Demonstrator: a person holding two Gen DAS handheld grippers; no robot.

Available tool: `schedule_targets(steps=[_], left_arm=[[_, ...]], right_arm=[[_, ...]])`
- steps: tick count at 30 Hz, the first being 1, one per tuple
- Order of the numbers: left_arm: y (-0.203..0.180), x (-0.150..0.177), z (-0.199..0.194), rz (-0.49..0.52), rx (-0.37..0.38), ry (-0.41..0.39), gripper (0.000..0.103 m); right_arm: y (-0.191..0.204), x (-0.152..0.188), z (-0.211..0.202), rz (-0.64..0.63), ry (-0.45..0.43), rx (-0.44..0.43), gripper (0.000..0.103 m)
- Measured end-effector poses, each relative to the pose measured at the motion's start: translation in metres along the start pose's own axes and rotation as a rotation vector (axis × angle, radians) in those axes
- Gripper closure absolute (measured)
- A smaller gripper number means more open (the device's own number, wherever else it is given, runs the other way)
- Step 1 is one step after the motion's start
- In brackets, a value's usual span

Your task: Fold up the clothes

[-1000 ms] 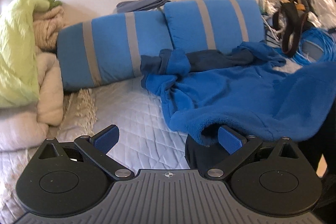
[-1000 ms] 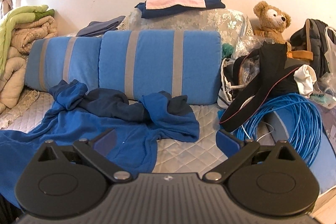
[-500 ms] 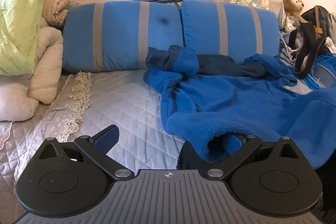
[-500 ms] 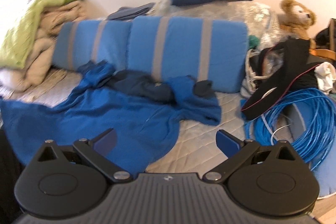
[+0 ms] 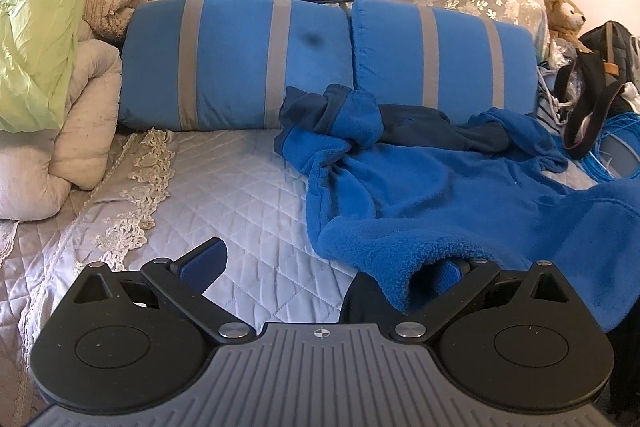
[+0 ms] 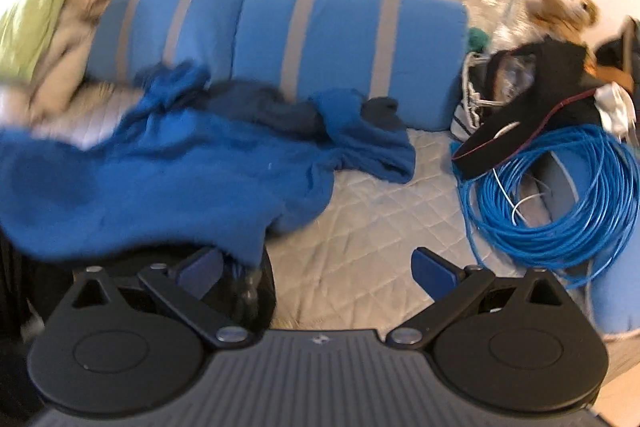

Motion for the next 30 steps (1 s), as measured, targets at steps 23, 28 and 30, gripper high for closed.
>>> schedule_targets(steps=[23,28,30], left_arm=[[-0.004,0.005,0.003,-0.068,-0.024,0.046,0.068],[0.001,-0.008,-0.006,-0.042,-0.089,0.040,0.082],[0.006,-0.013,-0.012,-0.052,-0.096,0.039,0.082]], right_arm=[[0.023,-0.025,0.028,0.164,-0.008,-0.026,0.087],[0.020,-0.045,0.011,0.130,-0.046,0.029,0.088],[0.015,-0.053,0.003,0.133,-0.058,0.045,0.088]])
Point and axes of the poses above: each gripper's, at about its wrist camera, not at the fingertips, and z roughly the way its jaws point, y to its left, x to its underside, the point moved 10 cm from there along z, roughly the way its jaws point, and after that the axes turned 1 degree about -x, right-handed, at the moved point
